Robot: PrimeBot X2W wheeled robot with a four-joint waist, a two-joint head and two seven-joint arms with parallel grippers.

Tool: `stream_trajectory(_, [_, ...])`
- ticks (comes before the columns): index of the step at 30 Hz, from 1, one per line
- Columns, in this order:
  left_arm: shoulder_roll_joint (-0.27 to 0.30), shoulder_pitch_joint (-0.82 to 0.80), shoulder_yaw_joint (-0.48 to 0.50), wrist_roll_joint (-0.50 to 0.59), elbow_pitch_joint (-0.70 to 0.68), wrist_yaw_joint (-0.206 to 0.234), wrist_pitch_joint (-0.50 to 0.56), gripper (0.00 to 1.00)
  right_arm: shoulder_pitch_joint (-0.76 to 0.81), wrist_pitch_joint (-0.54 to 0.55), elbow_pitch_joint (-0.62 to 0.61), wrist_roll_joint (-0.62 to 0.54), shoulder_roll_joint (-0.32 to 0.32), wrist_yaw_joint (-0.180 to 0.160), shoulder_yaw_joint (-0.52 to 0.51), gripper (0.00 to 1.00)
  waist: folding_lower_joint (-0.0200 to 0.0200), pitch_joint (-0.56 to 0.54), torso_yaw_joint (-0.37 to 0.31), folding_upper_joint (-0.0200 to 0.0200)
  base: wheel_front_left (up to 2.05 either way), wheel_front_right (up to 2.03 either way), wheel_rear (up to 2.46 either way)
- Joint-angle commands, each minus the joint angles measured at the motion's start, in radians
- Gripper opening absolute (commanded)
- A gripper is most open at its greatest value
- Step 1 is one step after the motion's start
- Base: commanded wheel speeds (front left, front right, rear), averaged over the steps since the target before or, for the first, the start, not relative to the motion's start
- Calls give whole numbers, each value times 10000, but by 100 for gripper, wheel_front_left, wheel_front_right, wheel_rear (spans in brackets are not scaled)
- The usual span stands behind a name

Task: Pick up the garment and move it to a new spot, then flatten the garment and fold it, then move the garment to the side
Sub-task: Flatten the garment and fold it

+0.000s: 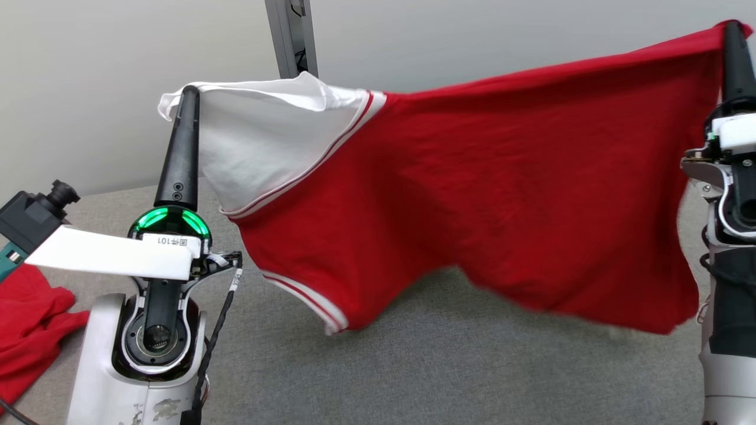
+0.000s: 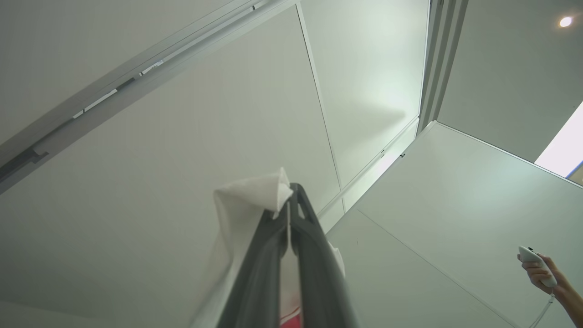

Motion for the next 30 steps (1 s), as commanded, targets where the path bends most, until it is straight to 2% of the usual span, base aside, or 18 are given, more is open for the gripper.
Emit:
stream_trajectory(1, [39,-126,-33,-84,-55,178,-80,0,-6,-157,77,97,-104,4,192,0,0,2,-15,-1,0,0,0])
stream_trajectory(7, [159,-314,-213,300,-58,717,32,0,-7,-296,196,152,-90,6,575,0,0,96,-15,-1,0,0,0])
stream_trajectory(11, [402,-786,-293,585,145,1264,323,0,-407,-174,267,70,-87,6,718,0,0,343,-22,-1,0,0,0])
stream_trajectory(19, [876,-3491,-217,1069,1074,2453,927,0,-2536,312,942,-463,-80,6,663,0,0,1914,57,-1,0,0,0])
stream_trajectory(24, [1016,-6241,-142,1335,2278,2727,1030,0,-4957,86,1839,-820,-74,8,751,0,0,3274,144,-1,0,0,0])
stream_trajectory(26, [1125,-7517,-60,1602,2910,2668,784,0,-6024,-210,2143,-794,-52,11,1031,0,0,3782,200,-1,0,0,0])
stream_trajectory(30, [1051,-9850,-6,2042,4165,2136,-86,0,-7846,-1412,2693,-811,-94,11,1415,0,0,4612,376,-1,0,0,0])
